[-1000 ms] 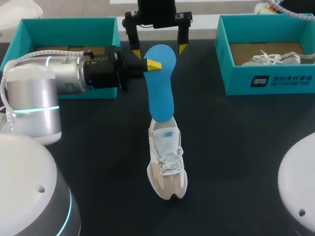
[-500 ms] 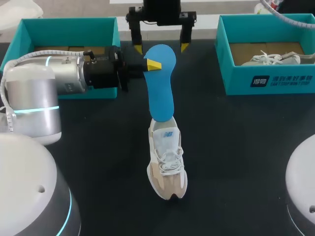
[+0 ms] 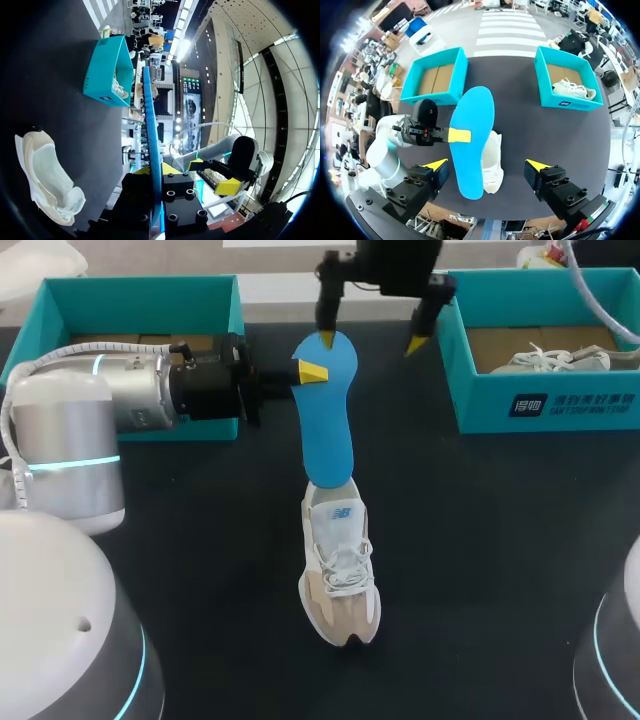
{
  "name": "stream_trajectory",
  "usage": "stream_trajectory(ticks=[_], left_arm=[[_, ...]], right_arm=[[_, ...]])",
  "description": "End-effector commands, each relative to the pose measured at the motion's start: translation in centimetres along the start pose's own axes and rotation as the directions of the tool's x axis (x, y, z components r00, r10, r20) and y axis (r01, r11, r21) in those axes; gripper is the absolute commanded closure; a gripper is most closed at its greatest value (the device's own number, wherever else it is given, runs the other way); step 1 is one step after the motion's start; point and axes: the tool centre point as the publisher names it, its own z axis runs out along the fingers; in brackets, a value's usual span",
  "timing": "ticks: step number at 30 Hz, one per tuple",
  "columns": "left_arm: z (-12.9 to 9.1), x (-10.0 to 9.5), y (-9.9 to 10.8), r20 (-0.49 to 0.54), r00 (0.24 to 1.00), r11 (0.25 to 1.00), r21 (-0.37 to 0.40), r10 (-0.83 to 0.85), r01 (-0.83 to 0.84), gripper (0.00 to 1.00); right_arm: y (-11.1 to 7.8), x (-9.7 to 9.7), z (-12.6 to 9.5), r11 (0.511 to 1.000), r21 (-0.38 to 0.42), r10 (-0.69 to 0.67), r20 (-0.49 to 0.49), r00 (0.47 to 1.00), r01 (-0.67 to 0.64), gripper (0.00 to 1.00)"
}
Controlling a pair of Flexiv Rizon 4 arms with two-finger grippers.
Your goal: Take the shoe out of the shoebox, open the shoe tongue, remove and reinsert the insole, then place the shoe into the shoebox
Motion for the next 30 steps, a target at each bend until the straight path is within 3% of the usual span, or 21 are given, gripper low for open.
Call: stream_trajectory(ticks=[1, 6, 20, 22, 30], left_arm=[[0.0, -0.1, 0.0, 0.001, 1.000, 1.000, -0.002, 0.000, 0.000, 1.00], [0.0, -0.1, 0.0, 0.001, 1.000, 1.000, -0.002, 0.000, 0.000, 1.00], [0.0, -0.1, 0.0, 0.001, 1.000, 1.000, -0.002, 0.000, 0.000, 1.00], [0.0, -0.1, 0.0, 0.001, 1.000, 1.000, -0.002, 0.000, 0.000, 1.00], [0.0, -0.1, 0.0, 0.001, 1.000, 1.000, -0.002, 0.000, 0.000, 1.00]], right_arm=[[0.1, -2.0, 0.6, 1.000, -0.004, 0.007, -0.405, 0.914, -0.009, 0.00], [0.4, -2.3, 1.0, 1.000, -0.014, 0.016, -0.526, 0.850, -0.028, 0.00], [0.5, -2.4, 1.2, 0.999, -0.001, 0.028, -0.523, 0.852, -0.034, 0.00], [0.6, -2.2, 1.3, 0.994, -0.089, -0.011, -0.652, 0.758, -0.062, 0.00], [1.0, -3.0, 2.0, 0.994, -0.113, -0.101, -0.833, 0.544, 0.011, 0.00]])
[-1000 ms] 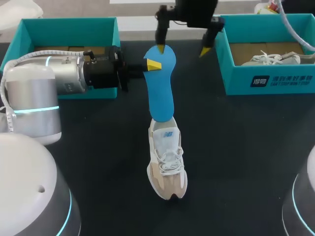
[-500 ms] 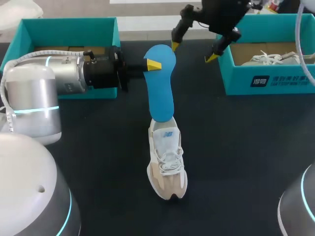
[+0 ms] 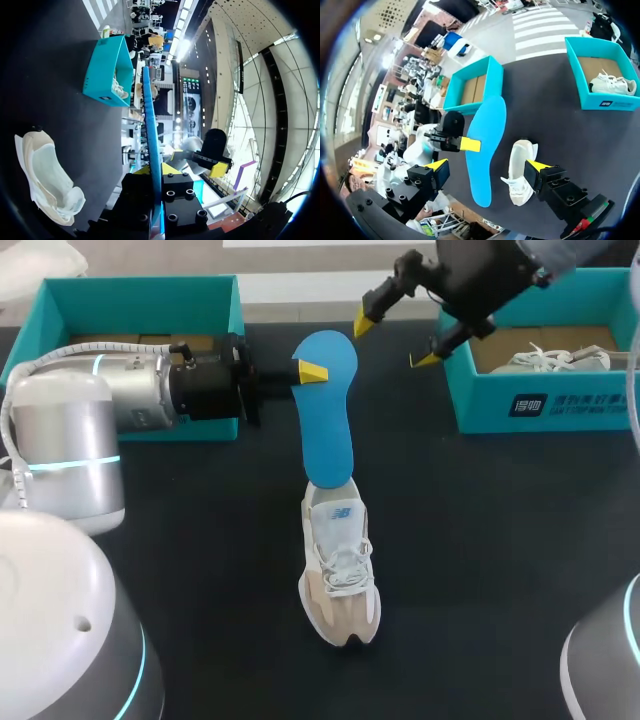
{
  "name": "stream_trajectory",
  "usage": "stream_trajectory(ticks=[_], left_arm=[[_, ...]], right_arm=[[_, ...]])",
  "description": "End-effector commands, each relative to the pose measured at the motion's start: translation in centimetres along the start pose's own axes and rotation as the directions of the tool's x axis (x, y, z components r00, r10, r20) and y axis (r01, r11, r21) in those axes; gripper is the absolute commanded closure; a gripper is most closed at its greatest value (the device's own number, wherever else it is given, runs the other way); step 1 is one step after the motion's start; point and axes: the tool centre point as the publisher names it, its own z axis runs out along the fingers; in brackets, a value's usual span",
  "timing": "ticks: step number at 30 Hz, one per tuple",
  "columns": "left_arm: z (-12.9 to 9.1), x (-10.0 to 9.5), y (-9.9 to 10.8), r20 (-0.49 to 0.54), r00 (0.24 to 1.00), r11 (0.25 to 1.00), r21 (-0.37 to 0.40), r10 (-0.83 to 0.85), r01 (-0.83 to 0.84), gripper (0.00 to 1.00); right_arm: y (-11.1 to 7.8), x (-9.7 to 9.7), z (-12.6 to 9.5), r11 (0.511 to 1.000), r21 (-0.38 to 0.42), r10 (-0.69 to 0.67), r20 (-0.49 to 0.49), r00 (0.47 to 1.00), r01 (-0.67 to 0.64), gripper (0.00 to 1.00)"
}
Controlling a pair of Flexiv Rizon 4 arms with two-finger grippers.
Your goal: Take the shoe out of the shoebox, open the shoe tongue, remove and reinsert the insole, then place the shoe into the shoebox
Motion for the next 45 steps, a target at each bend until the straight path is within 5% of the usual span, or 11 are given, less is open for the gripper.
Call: stream_trajectory(ticks=[1, 10, 25, 45], left_arm=[[0.0, -0.1, 0.0, 0.001, 1.000, 1.000, -0.003, 0.000, 0.000, 1.00], [0.0, -0.1, 0.0, 0.001, 1.000, 1.000, -0.003, 0.000, 0.000, 1.00], [0.0, -0.1, 0.0, 0.001, 1.000, 1.000, -0.003, 0.000, 0.000, 1.00], [0.0, -0.1, 0.0, 0.001, 1.000, 1.000, -0.003, 0.000, 0.000, 1.00]], right_arm=[[-0.5, -1.2, 0.2, 0.998, -0.010, -0.055, -0.498, 0.865, 0.058, 0.00], [-0.7, -2.4, 1.3, 0.993, 0.101, 0.008, -0.593, 0.805, 0.065, 0.00], [-1.4, -3.3, 2.0, 1.000, 0.015, 0.020, -0.673, 0.739, -0.014, 0.00], [-1.9, -5.1, 2.0, 0.997, 0.020, 0.069, -0.660, 0.748, -0.074, 0.00]])
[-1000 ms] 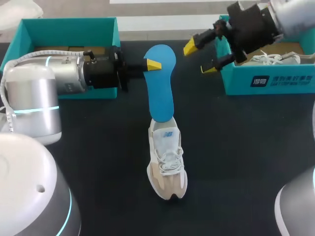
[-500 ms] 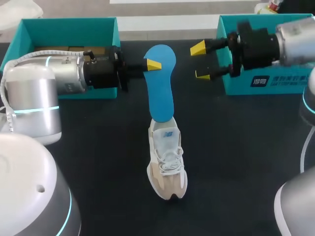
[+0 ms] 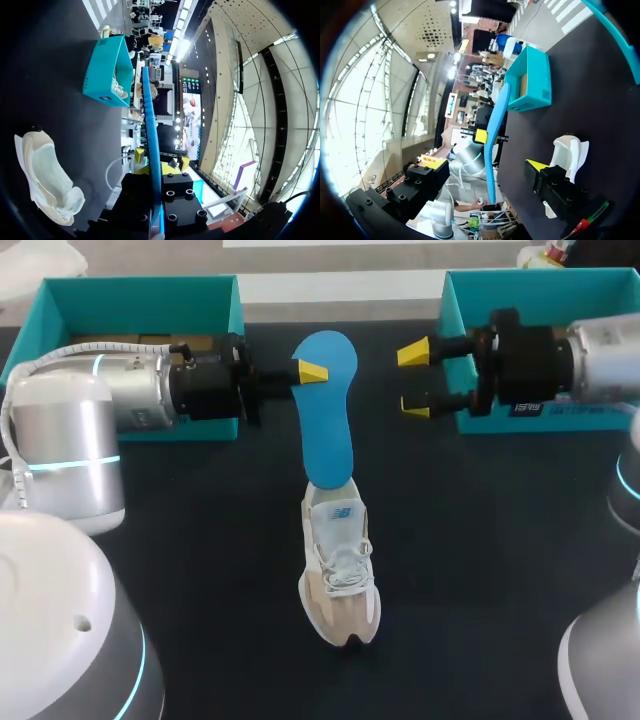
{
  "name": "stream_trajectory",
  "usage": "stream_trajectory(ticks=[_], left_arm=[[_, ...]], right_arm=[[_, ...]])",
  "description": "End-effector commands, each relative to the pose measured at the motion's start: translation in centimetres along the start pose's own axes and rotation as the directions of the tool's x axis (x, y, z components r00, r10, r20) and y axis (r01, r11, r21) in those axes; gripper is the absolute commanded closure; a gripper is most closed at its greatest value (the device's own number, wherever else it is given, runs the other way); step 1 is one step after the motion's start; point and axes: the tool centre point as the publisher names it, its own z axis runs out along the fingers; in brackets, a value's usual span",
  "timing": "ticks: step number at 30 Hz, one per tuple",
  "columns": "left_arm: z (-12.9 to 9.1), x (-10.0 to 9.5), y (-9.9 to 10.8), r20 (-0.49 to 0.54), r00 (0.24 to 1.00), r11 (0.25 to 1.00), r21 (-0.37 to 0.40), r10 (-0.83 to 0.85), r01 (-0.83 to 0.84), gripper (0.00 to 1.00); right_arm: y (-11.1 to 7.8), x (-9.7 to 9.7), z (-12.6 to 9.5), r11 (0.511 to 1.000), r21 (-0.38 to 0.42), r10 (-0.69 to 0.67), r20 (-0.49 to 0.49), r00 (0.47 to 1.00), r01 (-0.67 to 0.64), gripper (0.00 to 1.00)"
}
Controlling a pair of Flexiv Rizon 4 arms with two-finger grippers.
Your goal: Take the shoe out of the shoebox, open the shoe tongue, remove and reinsert the insole, then place the shoe into the shoebox
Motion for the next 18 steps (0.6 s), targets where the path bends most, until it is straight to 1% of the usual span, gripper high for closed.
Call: stream_trajectory(ticks=[1, 13, 15, 17, 18], left_arm=[[0.0, -0.1, 0.0, 0.001, 1.000, 1.000, -0.003, 0.000, 0.000, 1.00], [0.0, -0.1, 0.0, 0.001, 1.000, 1.000, -0.003, 0.000, 0.000, 1.00], [-0.2, 0.1, 0.1, -0.002, 0.990, 0.990, -0.041, 0.139, -0.139, 1.00], [-0.2, 0.9, 0.0, -0.064, 0.964, 0.964, -0.052, 0.258, -0.262, 1.00], [-0.2, 1.1, -0.1, -0.080, 0.945, 0.945, -0.058, 0.316, -0.321, 1.00]], right_arm=[[-0.1, -0.3, -0.3, 1.000, -0.017, 0.011, 0.004, 1.000, -0.011, 0.00], [-0.1, -0.3, -0.3, 1.000, -0.017, 0.011, 0.004, 1.000, -0.011, 0.00], [-0.1, -0.3, -0.3, 1.000, -0.017, 0.011, 0.004, 1.000, -0.011, 0.00], [-0.1, -0.3, -0.3, 1.000, -0.017, 0.011, 0.004, 1.000, -0.011, 0.00], [-0.1, -0.3, -0.3, 1.000, -0.017, 0.011, 0.004, 1.000, -0.011, 0.00]])
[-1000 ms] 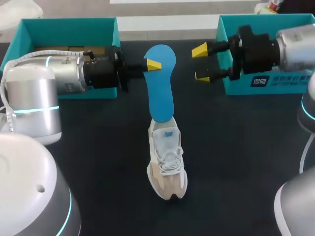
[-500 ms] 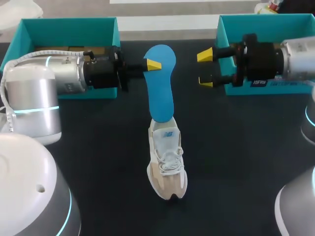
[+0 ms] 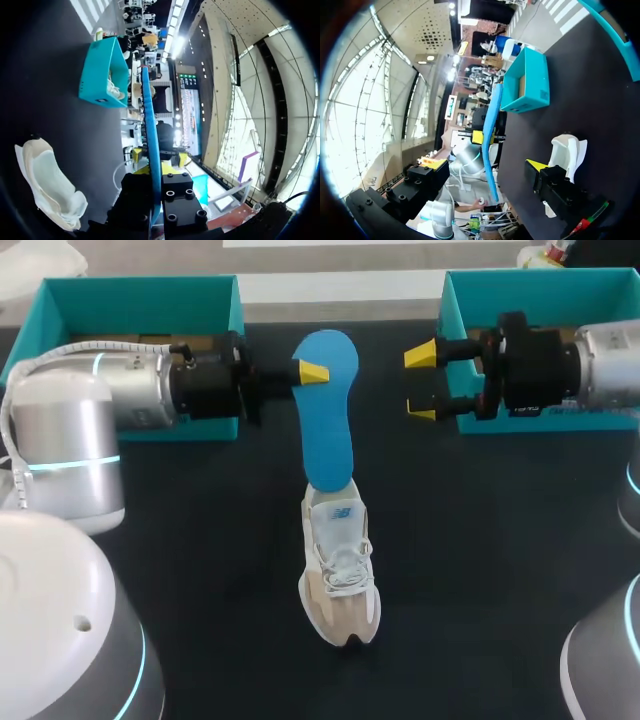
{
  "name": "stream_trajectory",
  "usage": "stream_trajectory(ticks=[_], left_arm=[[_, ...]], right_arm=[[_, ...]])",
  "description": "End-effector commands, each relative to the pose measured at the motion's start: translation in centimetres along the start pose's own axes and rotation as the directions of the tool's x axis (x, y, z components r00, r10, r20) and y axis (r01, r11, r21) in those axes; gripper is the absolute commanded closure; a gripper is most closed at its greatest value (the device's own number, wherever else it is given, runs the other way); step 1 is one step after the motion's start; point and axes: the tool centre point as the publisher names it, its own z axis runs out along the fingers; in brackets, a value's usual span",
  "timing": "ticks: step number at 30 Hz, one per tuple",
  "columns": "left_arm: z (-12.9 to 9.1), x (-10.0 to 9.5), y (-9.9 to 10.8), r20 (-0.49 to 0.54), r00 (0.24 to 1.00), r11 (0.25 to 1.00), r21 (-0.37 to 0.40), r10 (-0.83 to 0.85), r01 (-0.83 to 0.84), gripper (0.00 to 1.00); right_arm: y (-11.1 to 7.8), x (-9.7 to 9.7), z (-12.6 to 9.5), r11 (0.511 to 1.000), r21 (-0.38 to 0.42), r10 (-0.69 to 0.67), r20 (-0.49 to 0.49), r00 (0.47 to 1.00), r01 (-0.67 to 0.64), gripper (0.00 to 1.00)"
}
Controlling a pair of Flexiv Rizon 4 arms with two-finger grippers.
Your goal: Take the shoe out of the shoebox, open the shoe tongue, remove and reinsert the insole, then place the shoe into the shoebox
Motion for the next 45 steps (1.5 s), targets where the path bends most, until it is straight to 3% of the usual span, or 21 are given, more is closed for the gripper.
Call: stream_trajectory(ticks=[1, 5, 10, 16, 18, 22, 27, 33, 45], left_arm=[[-0.4, 0.9, -0.6, -0.080, 0.955, 0.956, -0.039, 0.286, -0.289, 1.00], [-0.5, 1.4, -1.0, -0.094, 0.879, 0.881, -0.039, 0.467, -0.472, 1.00], [-0.8, 2.0, -1.5, -0.068, 0.734, 0.735, -0.015, 0.675, -0.677, 1.00], [-0.9, 2.4, -1.8, -0.001, 0.356, 0.353, 0.119, 0.935, -0.928, 1.00], [-1.0, 2.4, -1.8, 0.010, 0.223, 0.220, 0.129, 0.975, -0.967, 1.00], [-1.2, 2.6, -1.5, -0.005, 0.037, 0.037, 0.131, 0.999, -0.991, 1.00], [-1.4, 2.7, -2.1, -0.037, -0.055, -0.050, 0.112, 0.998, -0.992, 1.00], [-1.8, 3.2, -2.2, -0.088, -0.217, -0.206, 0.121, 0.972, -0.971, 1.00], [-1.9, 3.2, -2.2, -0.072, -0.233, -0.221, 0.143, 0.970, -0.965, 1.00]], right_arm=[[0.1, 0.0, 0.2, 1.000, 0.000, 0.000, 0.002, 1.000, 0.000, 0.00], [0.1, 0.0, 0.2, 1.000, 0.000, 0.000, 0.002, 1.000, 0.000, 0.00], [0.1, 0.0, 0.2, 1.000, 0.000, 0.000, 0.002, 1.000, 0.000, 0.00], [0.1, 0.0, 0.2, 1.000, 0.000, 0.000, 0.002, 1.000, 0.000, 0.00], [0.1, 0.0, 0.2, 1.000, 0.000, 0.000, 0.002, 1.000, 0.000, 0.00], [0.1, 0.0, 0.2, 1.000, 0.000, 0.000, 0.002, 1.000, 0.000, 0.00], [0.1, 0.0, 0.2, 1.000, 0.000, 0.000, 0.002, 1.000, 0.000, 0.00], [0.1, 0.0, 0.2, 1.000, 0.000, 0.000, 0.002, 1.000, 0.000, 0.00], [0.1, 0.0, 0.2, 1.000, 0.000, 0.000, 0.002, 1.000, 0.000, 0.00]])
